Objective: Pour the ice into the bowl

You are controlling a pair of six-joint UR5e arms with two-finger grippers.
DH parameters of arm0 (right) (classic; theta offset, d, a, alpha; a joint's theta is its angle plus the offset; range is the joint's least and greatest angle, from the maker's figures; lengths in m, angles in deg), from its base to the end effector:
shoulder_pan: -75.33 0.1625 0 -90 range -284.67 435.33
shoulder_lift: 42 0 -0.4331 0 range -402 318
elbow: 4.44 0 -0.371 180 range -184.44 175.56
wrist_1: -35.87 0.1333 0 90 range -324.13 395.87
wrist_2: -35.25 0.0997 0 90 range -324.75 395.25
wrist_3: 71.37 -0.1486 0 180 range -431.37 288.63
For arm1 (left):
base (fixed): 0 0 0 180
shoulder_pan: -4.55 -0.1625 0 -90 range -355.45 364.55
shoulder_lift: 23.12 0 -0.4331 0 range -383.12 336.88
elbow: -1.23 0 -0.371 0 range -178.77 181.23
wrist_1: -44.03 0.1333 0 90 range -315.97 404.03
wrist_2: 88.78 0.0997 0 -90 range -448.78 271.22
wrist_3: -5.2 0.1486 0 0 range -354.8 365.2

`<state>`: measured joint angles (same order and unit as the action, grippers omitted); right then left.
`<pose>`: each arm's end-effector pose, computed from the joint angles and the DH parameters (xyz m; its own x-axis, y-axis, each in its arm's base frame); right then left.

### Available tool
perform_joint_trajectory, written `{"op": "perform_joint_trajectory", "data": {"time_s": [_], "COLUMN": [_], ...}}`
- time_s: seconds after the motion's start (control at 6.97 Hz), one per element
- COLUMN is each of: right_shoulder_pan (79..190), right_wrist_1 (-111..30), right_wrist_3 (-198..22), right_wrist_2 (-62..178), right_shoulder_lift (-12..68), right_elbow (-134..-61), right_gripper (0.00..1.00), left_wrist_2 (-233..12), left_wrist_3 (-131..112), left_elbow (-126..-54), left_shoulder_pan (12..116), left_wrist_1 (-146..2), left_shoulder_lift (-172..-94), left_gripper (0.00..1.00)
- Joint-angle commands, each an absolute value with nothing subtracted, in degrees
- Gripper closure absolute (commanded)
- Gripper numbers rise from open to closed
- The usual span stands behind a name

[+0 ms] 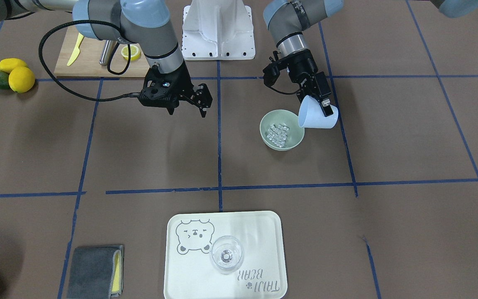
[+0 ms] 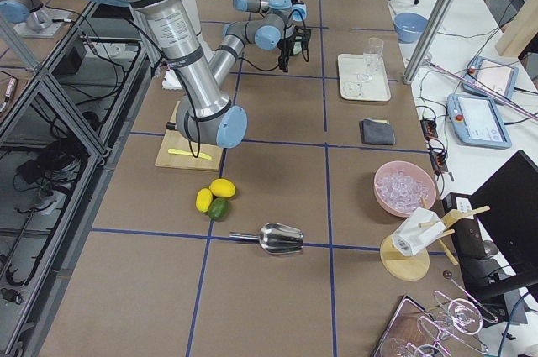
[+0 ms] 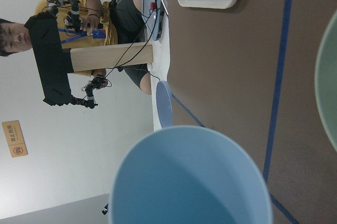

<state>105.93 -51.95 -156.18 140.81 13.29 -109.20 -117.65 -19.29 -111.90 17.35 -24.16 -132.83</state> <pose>-0.5221 -0.4173 0.2472 0.5598 0.2299 0.7961 -0.2597 0.9610 -0.0948 0.4652 -0.3758 0.3492 0.7535 0.2794 0.5951 -0.6569 0.3545 0.6654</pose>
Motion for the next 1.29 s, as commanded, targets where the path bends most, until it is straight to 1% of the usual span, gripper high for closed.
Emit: {"op": "perform_joint_trajectory", "data": {"time_s": [0.0, 0.14, 0.29, 0.43, 0.57, 0.86, 1.0, 1.15], "right_shoulder_pan": [105.83, 105.83, 105.74, 105.74, 105.74, 105.74, 105.74, 105.74], "right_wrist_1": [-52.02, -52.1, -52.28, -52.45, -52.46, -52.54, -52.54, -52.54], "right_wrist_3": [-156.62, -156.71, -156.71, -156.71, -156.71, -156.63, -156.63, -156.63], "right_wrist_2": [140.8, 140.8, 140.8, 140.72, 140.72, 140.54, 140.54, 140.54], "right_shoulder_lift": [13.29, 13.29, 13.29, 13.29, 13.29, 13.29, 13.29, 13.29], "right_elbow": [-109.21, -109.21, -109.29, -109.38, -109.38, -109.38, -109.38, -109.38], "right_gripper": [0.0, 0.0, 0.0, 0.0, 0.0, 0.0, 0.0, 0.0], "left_wrist_2": [-120.15, -122.76, -125.57, -128.65, -132.51, -133.24, -136.38, -138.24], "left_wrist_3": [-18.89, -15.92, -11.11, -9.76, -9.74, -12.01, -17.86, -21.22], "left_elbow": [-113.03, -112.94, -111.99, -109.54, -107.17, -105.83, -103.65, -100.84], "left_shoulder_pan": [18.51, 19.04, 19.83, 20.36, 21.24, 22.38, 22.74, 23.35], "left_wrist_1": [-41.74, -52.63, -67.09, -80.2, -87.47, -92.87, -100.73, -109.69], "left_shoulder_lift": [-124.5, -119.49, -114.4, -109.56, -107.08, -103.82, -99.97, -97.84], "left_gripper": [1.0, 1.0, 1.0, 1.0, 1.0, 1.0, 1.0, 1.0]}}
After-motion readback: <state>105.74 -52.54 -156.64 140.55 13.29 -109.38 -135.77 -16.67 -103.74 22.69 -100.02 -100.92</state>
